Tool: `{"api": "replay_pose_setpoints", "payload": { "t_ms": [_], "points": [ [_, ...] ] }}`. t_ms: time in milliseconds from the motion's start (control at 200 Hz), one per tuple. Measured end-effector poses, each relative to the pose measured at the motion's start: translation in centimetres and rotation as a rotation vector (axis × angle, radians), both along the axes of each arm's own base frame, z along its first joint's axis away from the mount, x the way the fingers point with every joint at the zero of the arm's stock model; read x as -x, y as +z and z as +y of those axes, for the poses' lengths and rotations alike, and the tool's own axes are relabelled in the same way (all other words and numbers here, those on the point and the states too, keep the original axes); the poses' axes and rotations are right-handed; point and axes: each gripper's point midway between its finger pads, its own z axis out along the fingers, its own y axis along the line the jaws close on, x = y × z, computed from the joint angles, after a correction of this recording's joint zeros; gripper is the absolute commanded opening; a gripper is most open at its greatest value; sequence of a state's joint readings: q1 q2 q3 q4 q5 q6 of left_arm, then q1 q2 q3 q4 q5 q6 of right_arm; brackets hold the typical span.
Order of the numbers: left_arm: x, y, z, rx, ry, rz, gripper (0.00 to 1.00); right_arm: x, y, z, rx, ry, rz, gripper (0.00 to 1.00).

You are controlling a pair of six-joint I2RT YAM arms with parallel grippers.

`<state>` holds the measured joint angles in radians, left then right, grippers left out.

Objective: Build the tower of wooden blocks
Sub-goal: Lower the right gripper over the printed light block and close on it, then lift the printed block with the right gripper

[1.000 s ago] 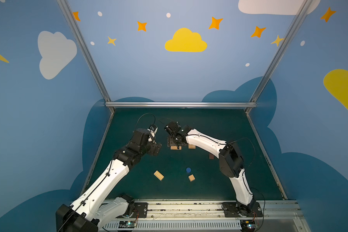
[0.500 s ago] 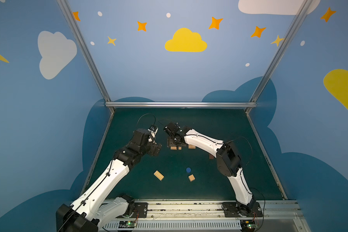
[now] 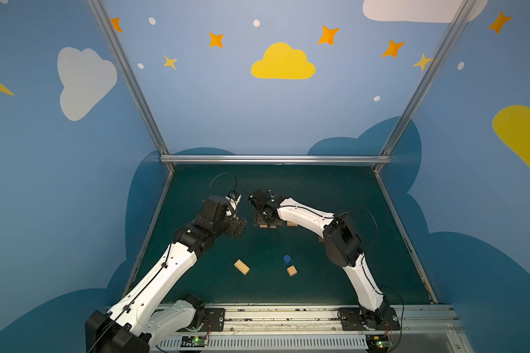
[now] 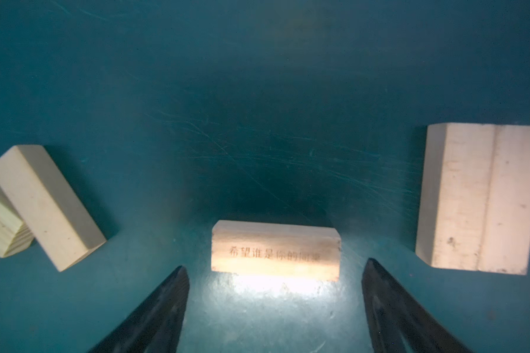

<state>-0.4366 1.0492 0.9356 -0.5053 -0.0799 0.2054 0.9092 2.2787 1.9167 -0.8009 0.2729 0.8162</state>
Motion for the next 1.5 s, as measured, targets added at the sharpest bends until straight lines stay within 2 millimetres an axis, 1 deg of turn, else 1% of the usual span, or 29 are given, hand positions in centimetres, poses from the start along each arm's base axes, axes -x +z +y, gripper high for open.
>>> {"api": "replay_pose_setpoints", "payload": {
  "t_ms": [195, 361, 551, 606, 1347, 1502],
  "points": [
    [0.0, 0.0, -0.1, 0.002, -0.003, 0.001, 1.0, 0.0, -1.0, -0.1, 0.006, -0.018, 0.017, 0.83],
    [0.0, 0.0, -0.1, 0.004, -0.005, 0.002, 1.0, -0.3, -2.0, 0.3, 0.011, -0.02, 0.026, 0.83],
    [0.0, 0.0, -0.1, 0.004, -0.006, 0.002, 1.0, -0.3, -2.5, 0.7, 0.007, -0.018, 0.038, 0.83],
    [0.0, 0.0, -0.1, 0.004, -0.006, 0.002, 1.0, -0.4, -2.6, 0.7, 0.007, -0.018, 0.041, 0.81],
    [0.1, 0.0, -0.2, 0.006, -0.009, 0.003, 1.0, -0.6, -2.7, 0.4, 0.022, -0.027, 0.029, 0.73],
    [0.1, 0.0, -0.2, 0.006, -0.009, 0.003, 1.0, -0.6, -2.6, 0.4, 0.023, -0.028, 0.027, 0.68]
  ]
}}
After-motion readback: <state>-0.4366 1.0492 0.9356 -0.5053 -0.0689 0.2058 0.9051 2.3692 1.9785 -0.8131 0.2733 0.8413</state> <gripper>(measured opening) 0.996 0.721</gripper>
